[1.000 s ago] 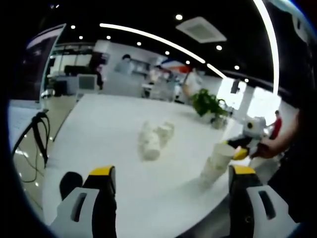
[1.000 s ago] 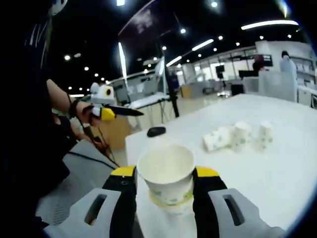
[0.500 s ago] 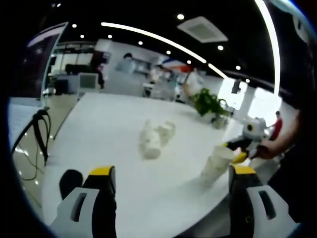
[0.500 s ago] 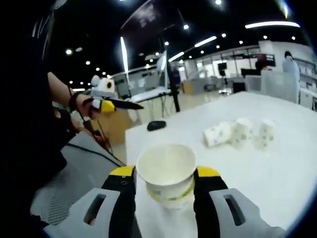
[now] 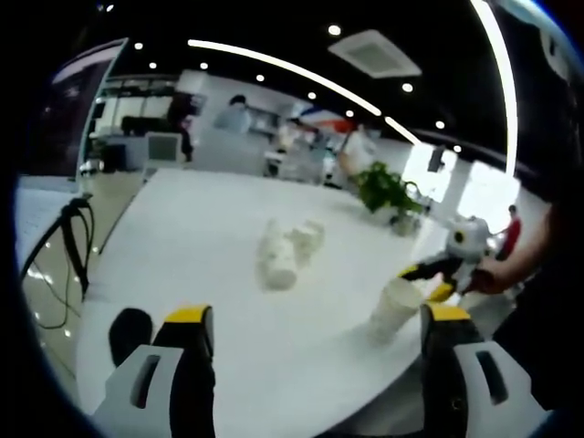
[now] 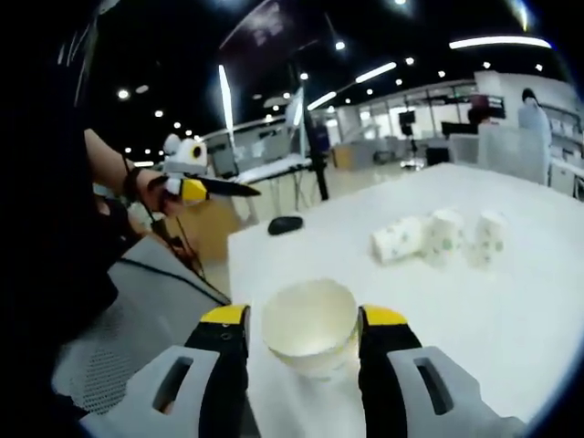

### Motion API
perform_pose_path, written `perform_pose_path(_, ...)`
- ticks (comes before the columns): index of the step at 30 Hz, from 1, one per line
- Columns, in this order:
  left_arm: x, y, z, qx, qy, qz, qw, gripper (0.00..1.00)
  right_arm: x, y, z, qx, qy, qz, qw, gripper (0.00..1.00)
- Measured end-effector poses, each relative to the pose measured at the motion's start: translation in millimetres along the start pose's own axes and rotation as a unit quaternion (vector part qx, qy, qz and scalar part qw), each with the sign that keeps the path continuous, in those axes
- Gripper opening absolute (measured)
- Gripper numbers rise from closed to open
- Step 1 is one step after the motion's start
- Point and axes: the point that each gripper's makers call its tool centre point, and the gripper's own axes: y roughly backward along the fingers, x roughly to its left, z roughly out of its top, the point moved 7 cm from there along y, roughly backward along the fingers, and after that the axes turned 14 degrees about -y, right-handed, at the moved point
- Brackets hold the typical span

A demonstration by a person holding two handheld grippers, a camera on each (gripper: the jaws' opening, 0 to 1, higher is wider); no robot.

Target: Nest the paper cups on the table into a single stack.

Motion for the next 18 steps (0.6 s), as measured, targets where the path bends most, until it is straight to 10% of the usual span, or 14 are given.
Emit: perform_pose_path(18, -1.5, 0.3, 0.1, -0.001, 0.000, 0.001, 1.0000, 0.94, -3.1, 3.6, 1.6, -0.005, -0.012, -0.011, 0.9999, 0.49)
